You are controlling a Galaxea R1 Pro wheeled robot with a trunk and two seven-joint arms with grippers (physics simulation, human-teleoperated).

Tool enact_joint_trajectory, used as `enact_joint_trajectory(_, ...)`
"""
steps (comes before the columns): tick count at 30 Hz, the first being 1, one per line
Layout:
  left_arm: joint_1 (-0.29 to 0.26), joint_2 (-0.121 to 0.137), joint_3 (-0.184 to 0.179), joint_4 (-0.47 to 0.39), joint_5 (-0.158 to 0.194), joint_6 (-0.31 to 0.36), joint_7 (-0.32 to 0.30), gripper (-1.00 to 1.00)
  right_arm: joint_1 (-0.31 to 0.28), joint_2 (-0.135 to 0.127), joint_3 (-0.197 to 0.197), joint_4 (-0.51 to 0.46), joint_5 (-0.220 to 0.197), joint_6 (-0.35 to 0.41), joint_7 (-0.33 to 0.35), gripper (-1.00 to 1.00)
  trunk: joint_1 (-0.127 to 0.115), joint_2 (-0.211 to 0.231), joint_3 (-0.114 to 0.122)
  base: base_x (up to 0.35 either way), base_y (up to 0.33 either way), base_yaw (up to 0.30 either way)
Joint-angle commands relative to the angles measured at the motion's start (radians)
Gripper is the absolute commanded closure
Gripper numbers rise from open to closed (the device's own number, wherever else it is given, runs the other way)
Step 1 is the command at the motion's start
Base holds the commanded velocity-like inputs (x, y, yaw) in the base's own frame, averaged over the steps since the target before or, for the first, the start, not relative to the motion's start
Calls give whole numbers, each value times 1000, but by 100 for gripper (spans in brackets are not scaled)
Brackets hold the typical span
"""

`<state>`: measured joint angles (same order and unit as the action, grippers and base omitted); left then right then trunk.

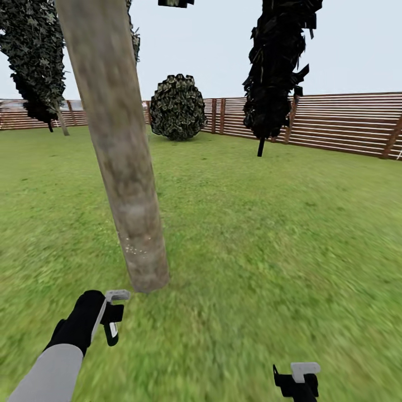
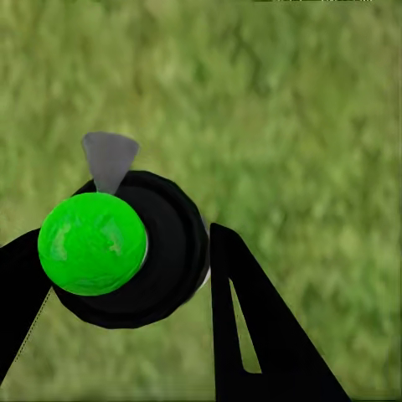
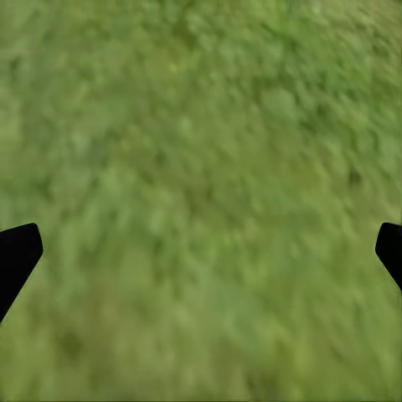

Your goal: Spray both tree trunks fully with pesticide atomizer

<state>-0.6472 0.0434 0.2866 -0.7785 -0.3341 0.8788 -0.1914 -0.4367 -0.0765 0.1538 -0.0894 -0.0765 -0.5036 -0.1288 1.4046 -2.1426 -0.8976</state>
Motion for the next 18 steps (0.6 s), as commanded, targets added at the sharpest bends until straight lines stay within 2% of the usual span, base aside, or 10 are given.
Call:
enact_joint_trajectory(1, -20, 0, -13, 1, -14, 14, -10, 100, 0, 0, 9, 0, -8, -3, -3, -100, 0, 0, -1, 12, -7, 28)
enact_joint_trajectory(3, -52, -1, -24, 6, -14, 25, -10, 100, 0, 0, 9, 1, -8, -3, -3, -100, 0, 0, -1, 7, -4, 15)
enact_joint_trajectory(7, -132, -7, -31, 13, -13, 103, -10, 100, 0, -2, 9, 2, -8, -3, -3, -100, 0, 0, -1, 1, -1, 3)
enact_joint_trajectory(13, -140, -1, -36, 12, -14, 113, -10, 100, 0, -2, 9, 1, -8, -3, -3, -100, 0, 0, -1, 37, -13, 0)
enact_joint_trajectory(18, -135, 1, -32, 14, -13, 110, -8, 100, 0, -2, 9, 0, -8, -3, -3, -100, 0, 0, -1, 198, -175, 0)
